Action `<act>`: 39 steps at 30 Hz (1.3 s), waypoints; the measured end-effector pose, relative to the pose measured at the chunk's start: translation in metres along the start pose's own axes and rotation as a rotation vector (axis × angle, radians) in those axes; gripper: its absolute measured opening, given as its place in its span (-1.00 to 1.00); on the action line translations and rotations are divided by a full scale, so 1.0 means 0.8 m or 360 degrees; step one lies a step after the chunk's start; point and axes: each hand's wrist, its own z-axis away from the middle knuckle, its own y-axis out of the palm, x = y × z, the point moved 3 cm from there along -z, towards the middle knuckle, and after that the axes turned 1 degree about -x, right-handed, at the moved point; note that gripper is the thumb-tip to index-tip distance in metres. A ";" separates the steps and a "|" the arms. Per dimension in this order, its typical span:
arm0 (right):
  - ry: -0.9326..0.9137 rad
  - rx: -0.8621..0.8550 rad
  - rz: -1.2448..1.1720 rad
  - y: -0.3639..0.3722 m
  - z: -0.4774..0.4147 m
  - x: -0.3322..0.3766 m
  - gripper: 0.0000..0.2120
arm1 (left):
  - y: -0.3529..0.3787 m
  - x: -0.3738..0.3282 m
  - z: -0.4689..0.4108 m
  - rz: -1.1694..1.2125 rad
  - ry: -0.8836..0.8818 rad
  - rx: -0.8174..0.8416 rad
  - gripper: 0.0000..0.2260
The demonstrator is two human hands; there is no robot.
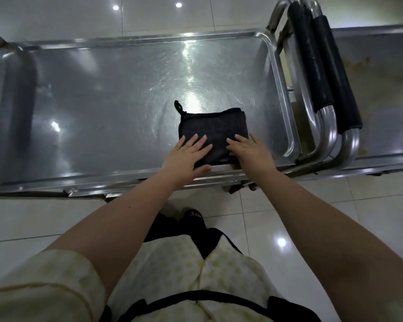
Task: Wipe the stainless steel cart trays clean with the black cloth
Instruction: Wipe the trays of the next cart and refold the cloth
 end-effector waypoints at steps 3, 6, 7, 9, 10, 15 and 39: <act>0.0125 -0.0195 -0.0144 -0.033 -0.026 0.013 -0.86 | -0.016 -0.005 -0.005 0.0049 -0.0080 -0.0073 -0.35; 0.0139 -0.0312 -0.0169 -0.061 -0.048 0.028 -0.82 | -0.049 -0.004 -0.001 0.0190 -0.0177 -0.0399 -0.50; 0.0139 -0.0351 -0.0166 -0.070 -0.053 0.033 -0.82 | -0.063 -0.002 0.002 0.0230 -0.0233 -0.0505 -0.56; 0.0111 -0.0396 -0.0167 -0.085 -0.059 0.040 -0.83 | -0.088 0.007 0.006 0.0282 -0.0339 -0.0593 -0.63; 0.0092 -0.0390 -0.0172 -0.091 -0.061 0.045 -0.82 | -0.099 0.015 0.006 0.0273 -0.0350 -0.0616 -0.65; 0.0078 -0.0389 0.0114 -0.115 -0.060 0.084 -0.70 | -0.158 0.047 0.016 0.0058 -0.0054 -0.0706 -0.73; -0.0145 -0.0646 -0.0133 0.038 0.114 0.400 -0.77 | -0.018 0.124 0.389 0.0024 0.0274 -0.0926 -0.71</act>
